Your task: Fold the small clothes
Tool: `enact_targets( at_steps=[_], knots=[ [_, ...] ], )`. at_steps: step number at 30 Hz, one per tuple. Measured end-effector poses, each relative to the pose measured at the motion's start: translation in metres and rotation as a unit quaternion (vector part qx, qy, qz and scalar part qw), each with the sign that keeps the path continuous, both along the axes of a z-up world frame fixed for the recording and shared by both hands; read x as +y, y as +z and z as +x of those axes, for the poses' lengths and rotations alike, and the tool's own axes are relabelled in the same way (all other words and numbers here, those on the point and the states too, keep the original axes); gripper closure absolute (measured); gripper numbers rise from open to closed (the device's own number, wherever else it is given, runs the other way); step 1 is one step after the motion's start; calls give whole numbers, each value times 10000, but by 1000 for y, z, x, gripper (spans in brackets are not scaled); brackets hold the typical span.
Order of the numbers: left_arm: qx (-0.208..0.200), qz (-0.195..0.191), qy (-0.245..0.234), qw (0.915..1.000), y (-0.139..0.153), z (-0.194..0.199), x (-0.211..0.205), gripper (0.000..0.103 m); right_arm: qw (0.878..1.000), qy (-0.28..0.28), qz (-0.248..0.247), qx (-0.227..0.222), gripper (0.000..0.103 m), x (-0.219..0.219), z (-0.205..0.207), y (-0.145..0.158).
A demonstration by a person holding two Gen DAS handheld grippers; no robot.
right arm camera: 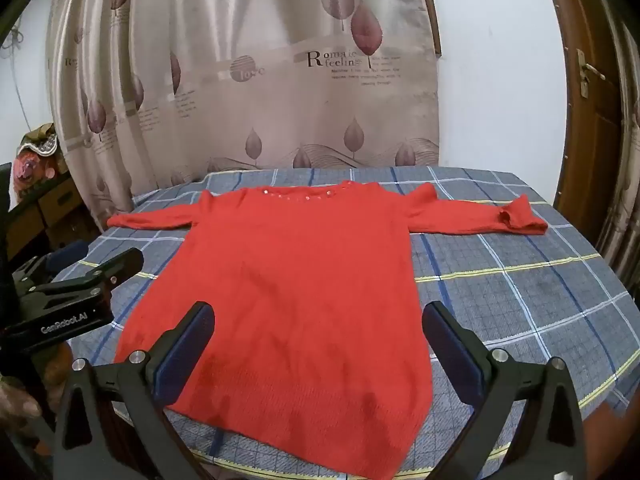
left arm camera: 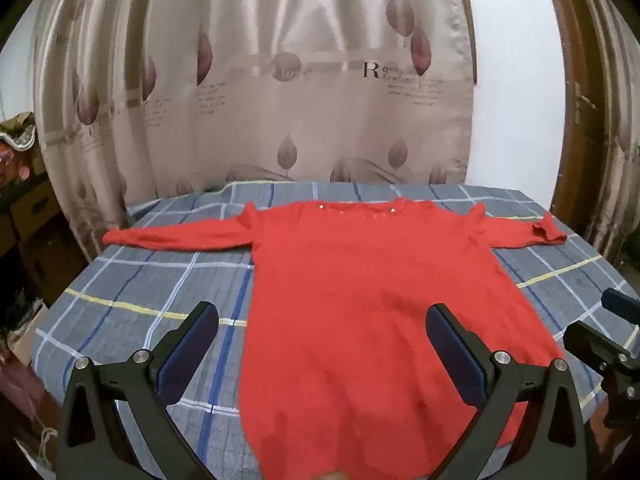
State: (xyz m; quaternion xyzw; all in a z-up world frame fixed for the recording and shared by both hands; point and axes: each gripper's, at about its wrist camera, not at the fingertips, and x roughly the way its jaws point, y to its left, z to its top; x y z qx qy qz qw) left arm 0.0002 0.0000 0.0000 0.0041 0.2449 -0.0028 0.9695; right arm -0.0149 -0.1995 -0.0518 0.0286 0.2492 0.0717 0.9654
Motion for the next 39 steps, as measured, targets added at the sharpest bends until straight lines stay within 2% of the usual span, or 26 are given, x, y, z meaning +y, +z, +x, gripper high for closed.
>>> enact_targets(
  at_steps=[4,6,13,39],
  knots=[
    [-10,91,-105,9999,1,-2,-3,0,10000,4,-47,21,0,0,0,1],
    [36,-175,-69,9998,-7,-3,13,0,10000,5,-47,24,0,0,0,1],
    [229,58,-5,9997,-10,2,-2,0,9998,21,109,162,0,-2,-1,-11],
    [104,200,30,9997,-12,-3,0,0,9993,309,-106,155,0,11,-1,-6]
  ],
)
